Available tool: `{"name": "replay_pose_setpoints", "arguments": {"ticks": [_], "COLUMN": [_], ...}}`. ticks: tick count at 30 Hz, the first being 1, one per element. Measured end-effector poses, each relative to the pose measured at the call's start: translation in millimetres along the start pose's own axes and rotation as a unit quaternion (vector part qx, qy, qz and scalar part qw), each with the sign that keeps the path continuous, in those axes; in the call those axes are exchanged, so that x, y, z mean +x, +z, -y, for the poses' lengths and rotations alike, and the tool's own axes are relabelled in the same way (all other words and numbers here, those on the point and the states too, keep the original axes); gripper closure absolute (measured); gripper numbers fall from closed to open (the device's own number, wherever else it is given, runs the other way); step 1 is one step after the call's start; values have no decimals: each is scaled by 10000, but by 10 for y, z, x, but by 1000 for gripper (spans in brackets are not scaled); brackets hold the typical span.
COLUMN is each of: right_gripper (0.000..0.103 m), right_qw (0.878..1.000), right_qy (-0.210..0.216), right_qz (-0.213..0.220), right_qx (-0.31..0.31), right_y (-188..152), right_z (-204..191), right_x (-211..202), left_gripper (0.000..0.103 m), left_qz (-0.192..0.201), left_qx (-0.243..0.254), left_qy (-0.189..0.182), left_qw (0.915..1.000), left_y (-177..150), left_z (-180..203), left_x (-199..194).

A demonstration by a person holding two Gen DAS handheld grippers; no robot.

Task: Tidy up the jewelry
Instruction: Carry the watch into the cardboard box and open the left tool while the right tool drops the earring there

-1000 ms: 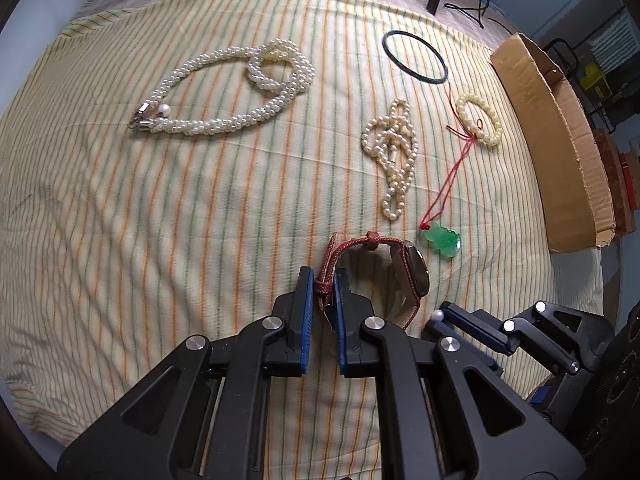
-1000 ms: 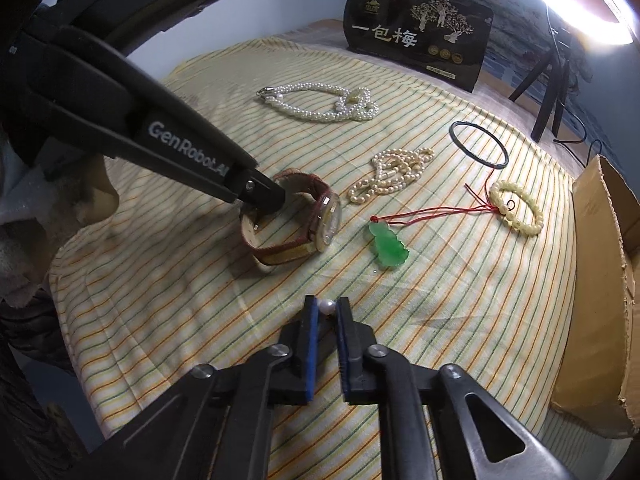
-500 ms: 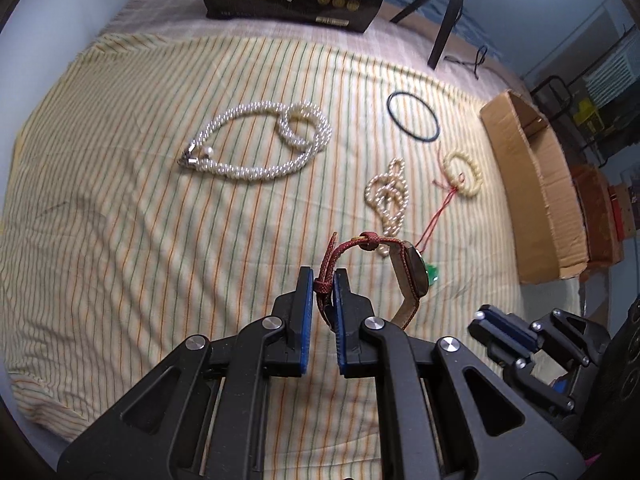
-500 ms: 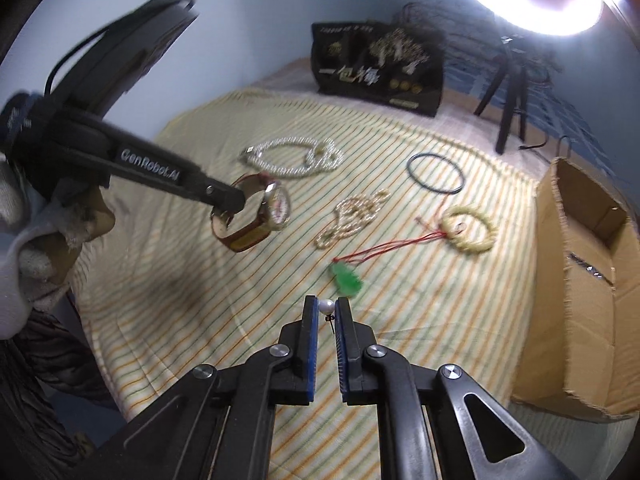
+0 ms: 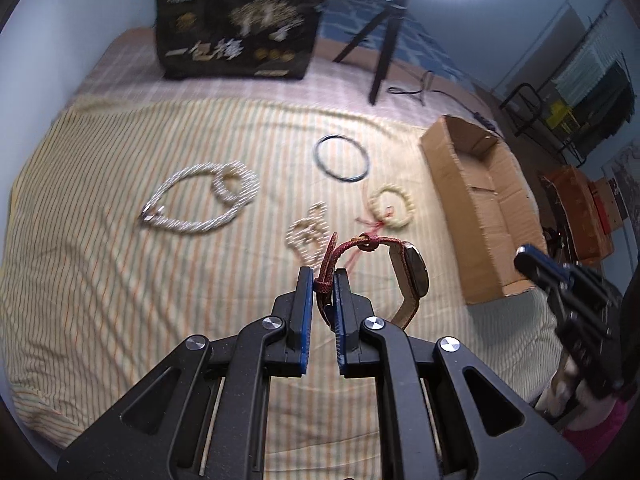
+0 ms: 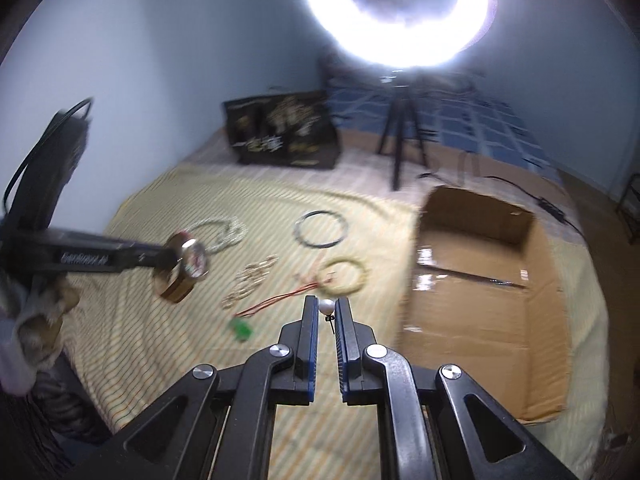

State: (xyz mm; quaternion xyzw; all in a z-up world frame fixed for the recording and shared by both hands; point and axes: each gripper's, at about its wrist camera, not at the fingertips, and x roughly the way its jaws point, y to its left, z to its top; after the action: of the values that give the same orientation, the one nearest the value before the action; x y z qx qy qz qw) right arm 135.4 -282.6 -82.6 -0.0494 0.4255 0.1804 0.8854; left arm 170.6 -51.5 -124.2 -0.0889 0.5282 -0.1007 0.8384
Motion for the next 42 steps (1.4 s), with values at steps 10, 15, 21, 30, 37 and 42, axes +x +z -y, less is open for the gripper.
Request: {"name": "replay_pose_setpoints", "arguments": {"ticks": [10, 15, 21, 30, 37, 42], "right_gripper": [97, 97, 97, 97, 82, 59], "right_qw": [9971, 9952, 9936, 9903, 9871, 9848], "right_qy": [-531, -679, -784, -876, -861, -915], "right_qz": [128, 144, 111, 58, 90, 177], "right_qx": [537, 696, 804, 1072, 1349, 1469], "right_y": [53, 56, 88, 55, 35, 34], "right_z": [633, 873, 1023, 1248, 1370, 1399], "right_x": [-154, -173, -121, -68, -66, -105], "left_gripper": [95, 95, 95, 95, 90, 67], "left_qz": [385, 398, 371, 181, 122, 225], "left_qx": [658, 835, 1022, 1129, 997, 1032], "left_qy": [-166, -272, -382, -519, -725, -734], "left_qw": [9970, 9953, 9933, 9921, 9923, 9917], "left_y": [30, 41, 32, -8, -14, -13], "left_z": [716, 1034, 1397, 1773, 1834, 1809], "left_x": [-25, 50, 203, 506, 656, 627]}}
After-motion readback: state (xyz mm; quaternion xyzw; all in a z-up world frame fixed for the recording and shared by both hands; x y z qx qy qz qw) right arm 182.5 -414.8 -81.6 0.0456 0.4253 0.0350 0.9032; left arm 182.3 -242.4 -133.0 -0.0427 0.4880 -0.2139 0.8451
